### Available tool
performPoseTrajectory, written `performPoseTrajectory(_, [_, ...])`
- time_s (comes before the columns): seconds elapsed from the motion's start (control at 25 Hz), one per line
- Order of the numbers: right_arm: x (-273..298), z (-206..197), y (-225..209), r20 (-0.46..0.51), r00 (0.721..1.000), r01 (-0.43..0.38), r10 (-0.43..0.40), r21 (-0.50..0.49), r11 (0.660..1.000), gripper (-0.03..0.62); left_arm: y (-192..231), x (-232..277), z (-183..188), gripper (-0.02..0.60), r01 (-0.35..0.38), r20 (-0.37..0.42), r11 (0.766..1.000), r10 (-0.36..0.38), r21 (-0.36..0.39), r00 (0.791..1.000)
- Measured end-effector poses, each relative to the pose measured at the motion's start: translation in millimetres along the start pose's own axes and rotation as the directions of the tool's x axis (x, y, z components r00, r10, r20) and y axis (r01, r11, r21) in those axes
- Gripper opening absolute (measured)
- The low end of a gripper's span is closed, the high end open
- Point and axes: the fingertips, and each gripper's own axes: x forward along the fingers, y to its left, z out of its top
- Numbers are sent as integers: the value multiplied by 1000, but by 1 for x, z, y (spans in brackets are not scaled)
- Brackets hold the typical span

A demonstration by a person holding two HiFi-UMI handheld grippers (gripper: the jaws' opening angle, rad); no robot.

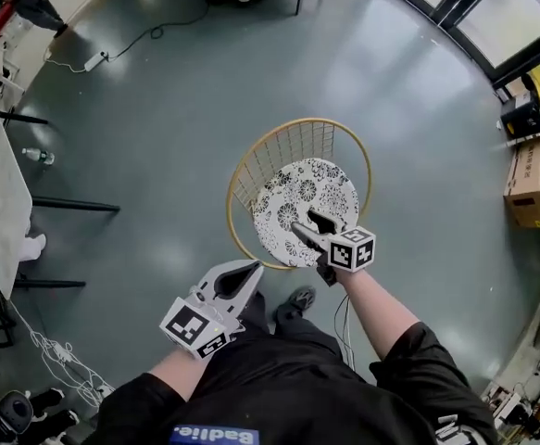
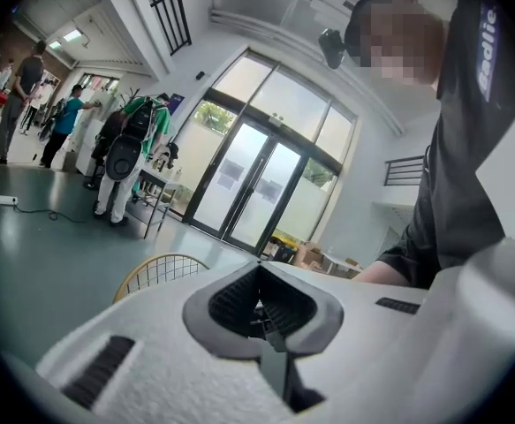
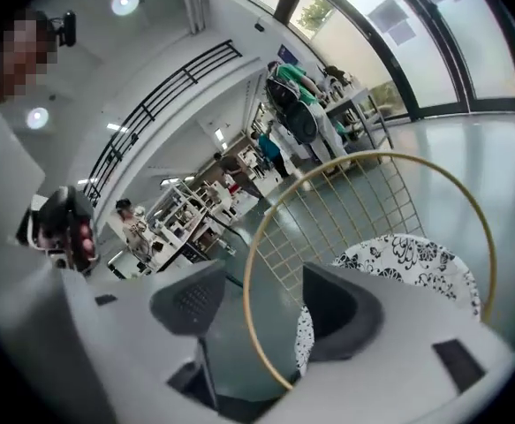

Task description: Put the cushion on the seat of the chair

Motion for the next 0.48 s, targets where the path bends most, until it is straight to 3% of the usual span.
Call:
performPoseTrajectory(0.28, [-109, 49, 88, 178, 983, -15, 32, -91, 996, 257, -55, 15, 38, 14, 90, 22, 993, -92, 78, 995])
performPoseTrajectory(0.48, [-176, 79, 140, 313, 948, -2, 51, -156, 988, 136, -103, 29, 64, 14, 192, 21, 970, -197, 150, 980])
